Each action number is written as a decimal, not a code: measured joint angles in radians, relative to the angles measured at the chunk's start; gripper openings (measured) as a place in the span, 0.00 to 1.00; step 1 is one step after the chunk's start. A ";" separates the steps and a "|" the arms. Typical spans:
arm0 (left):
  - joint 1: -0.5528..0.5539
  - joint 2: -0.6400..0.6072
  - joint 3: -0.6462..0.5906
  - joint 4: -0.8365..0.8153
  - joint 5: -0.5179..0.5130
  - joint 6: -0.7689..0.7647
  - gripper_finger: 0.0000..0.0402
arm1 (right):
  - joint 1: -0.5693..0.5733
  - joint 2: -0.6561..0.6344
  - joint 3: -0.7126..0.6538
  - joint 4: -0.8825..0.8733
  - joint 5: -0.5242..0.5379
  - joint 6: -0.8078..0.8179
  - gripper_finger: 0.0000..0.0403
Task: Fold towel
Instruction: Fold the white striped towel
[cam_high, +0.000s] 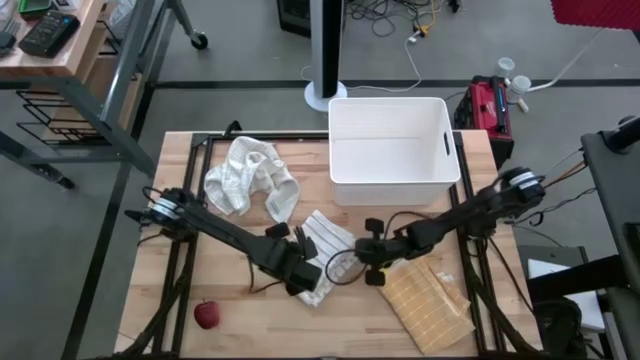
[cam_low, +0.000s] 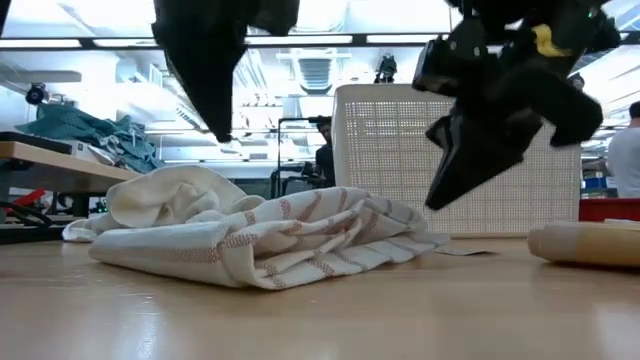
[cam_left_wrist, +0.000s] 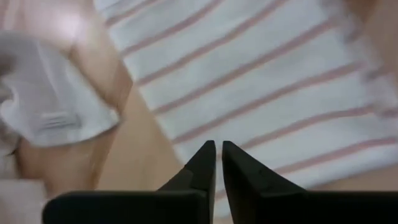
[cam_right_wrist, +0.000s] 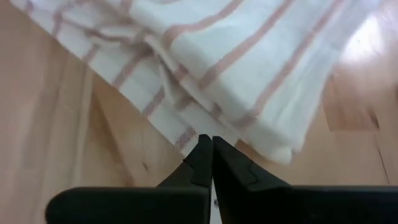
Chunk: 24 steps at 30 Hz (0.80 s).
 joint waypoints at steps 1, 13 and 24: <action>-0.007 -0.004 -0.003 0.026 0.003 -0.006 0.03 | 0.000 0.012 0.001 0.007 0.000 -0.031 0.00; -0.025 -0.002 -0.122 0.246 -0.126 -0.106 0.00 | 0.042 0.027 0.027 0.041 0.010 -0.410 0.14; -0.018 -0.007 -0.360 0.629 -0.147 -0.157 0.00 | 0.052 0.114 0.132 0.033 0.028 -0.507 0.49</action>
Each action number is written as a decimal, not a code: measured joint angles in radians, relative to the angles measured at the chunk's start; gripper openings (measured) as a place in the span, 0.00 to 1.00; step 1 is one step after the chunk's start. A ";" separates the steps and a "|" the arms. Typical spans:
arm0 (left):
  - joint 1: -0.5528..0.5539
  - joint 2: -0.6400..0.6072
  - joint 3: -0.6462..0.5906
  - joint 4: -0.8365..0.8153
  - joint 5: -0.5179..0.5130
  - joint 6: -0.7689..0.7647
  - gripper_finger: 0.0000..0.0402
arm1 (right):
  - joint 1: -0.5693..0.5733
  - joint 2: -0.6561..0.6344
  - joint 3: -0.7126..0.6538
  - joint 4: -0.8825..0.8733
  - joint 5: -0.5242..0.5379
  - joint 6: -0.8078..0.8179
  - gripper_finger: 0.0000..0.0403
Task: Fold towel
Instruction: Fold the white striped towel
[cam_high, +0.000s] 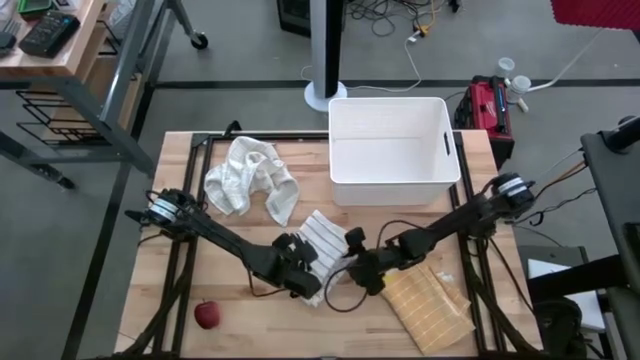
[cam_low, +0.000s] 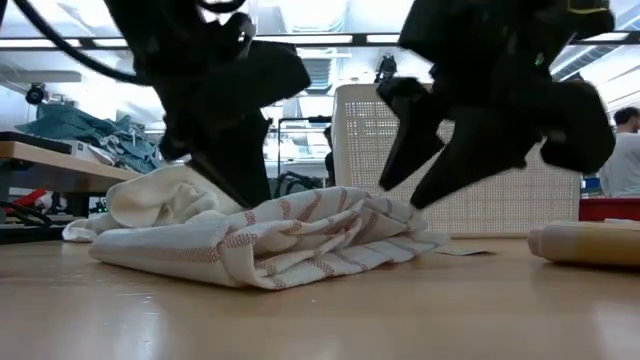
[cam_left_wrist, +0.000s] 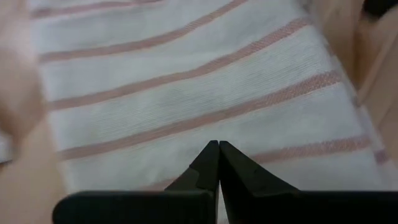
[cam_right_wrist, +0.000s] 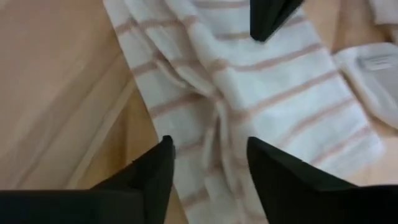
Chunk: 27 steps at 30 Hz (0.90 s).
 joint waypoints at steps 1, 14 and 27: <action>0.000 0.000 -0.020 0.042 0.000 -0.001 0.00 | 0.000 0.022 0.010 0.004 -0.001 0.003 0.51; 0.000 0.002 -0.125 0.235 0.000 -0.024 0.00 | 0.002 0.094 0.113 -0.001 0.188 0.035 0.57; 0.000 0.002 -0.140 0.273 -0.001 -0.018 0.00 | -0.006 0.120 0.119 -0.060 0.063 -0.007 0.56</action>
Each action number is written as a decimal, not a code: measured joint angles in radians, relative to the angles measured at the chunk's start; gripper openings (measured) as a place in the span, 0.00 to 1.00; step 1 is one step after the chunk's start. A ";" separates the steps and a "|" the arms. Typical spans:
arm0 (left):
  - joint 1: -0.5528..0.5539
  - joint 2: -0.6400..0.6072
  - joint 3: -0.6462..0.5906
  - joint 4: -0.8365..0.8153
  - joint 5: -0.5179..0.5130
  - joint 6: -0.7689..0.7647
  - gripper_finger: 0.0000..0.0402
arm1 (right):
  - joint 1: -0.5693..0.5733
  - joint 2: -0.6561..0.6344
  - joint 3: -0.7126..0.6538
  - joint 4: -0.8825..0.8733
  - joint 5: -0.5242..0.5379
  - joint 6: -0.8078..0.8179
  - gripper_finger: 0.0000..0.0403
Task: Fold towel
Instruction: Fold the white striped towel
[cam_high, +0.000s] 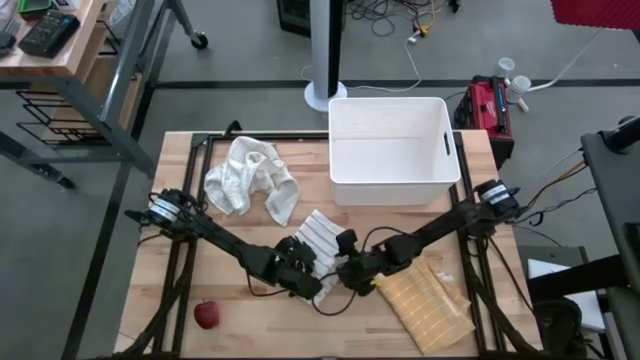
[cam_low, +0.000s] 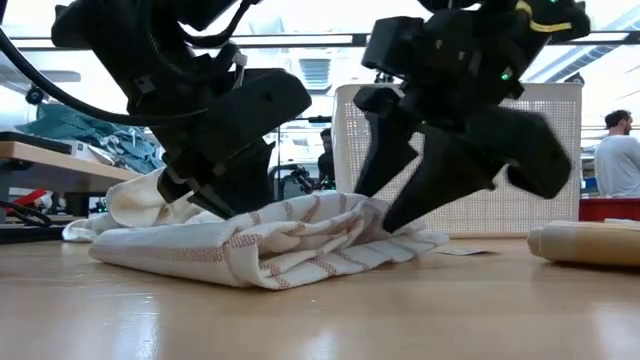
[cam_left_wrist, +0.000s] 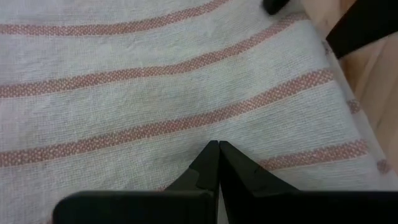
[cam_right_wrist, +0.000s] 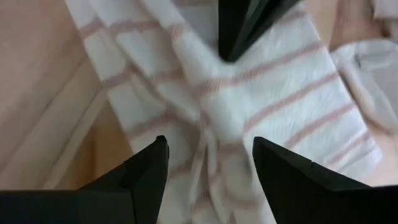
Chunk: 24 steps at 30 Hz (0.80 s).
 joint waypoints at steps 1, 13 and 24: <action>0.000 0.000 0.000 0.007 0.000 0.006 0.00 | -0.001 0.007 0.000 0.005 0.007 -0.010 0.56; 0.000 -0.002 0.008 0.023 0.000 0.021 0.00 | 0.007 0.074 0.013 0.022 0.068 -0.057 0.19; 0.000 -0.004 0.008 0.015 0.000 0.018 0.00 | 0.031 0.020 0.072 -0.100 0.036 -0.015 0.17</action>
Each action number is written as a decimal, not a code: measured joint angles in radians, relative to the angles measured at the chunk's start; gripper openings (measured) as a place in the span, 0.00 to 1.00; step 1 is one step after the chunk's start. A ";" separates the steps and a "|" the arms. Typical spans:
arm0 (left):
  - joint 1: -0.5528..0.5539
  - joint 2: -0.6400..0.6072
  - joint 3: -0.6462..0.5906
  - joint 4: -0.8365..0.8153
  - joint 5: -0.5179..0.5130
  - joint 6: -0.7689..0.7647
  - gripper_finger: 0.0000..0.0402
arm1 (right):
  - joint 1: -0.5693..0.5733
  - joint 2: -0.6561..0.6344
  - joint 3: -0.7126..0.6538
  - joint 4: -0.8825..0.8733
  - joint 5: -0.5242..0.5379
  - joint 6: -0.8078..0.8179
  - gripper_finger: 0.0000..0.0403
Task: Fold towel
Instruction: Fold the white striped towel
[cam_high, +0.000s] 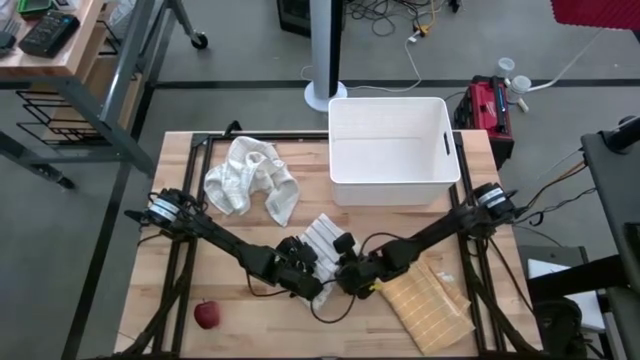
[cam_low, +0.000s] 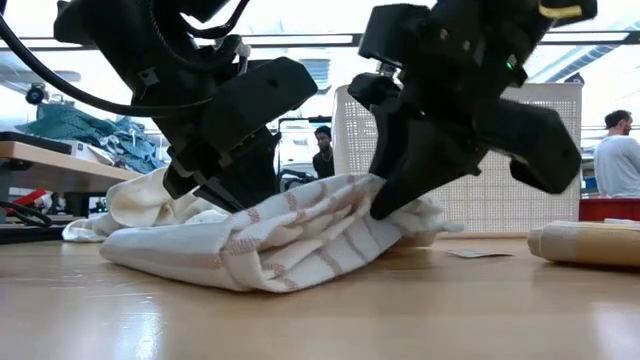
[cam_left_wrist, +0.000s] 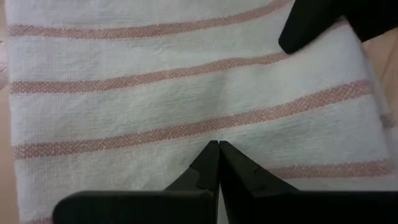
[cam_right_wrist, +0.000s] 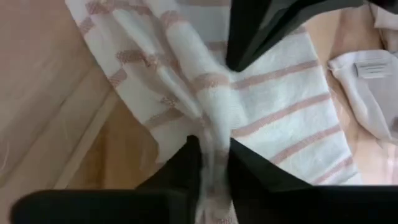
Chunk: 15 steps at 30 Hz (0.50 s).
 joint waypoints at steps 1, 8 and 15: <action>0.000 0.000 0.000 0.001 0.000 -0.002 0.00 | 0.000 0.000 0.007 -0.013 0.001 0.004 0.19; -0.010 -0.018 -0.001 0.002 0.010 -0.004 0.00 | 0.000 0.000 0.048 -0.066 -0.071 0.037 0.16; -0.030 -0.078 -0.001 0.016 0.013 -0.004 0.00 | 0.000 -0.001 0.047 -0.066 -0.072 0.019 0.11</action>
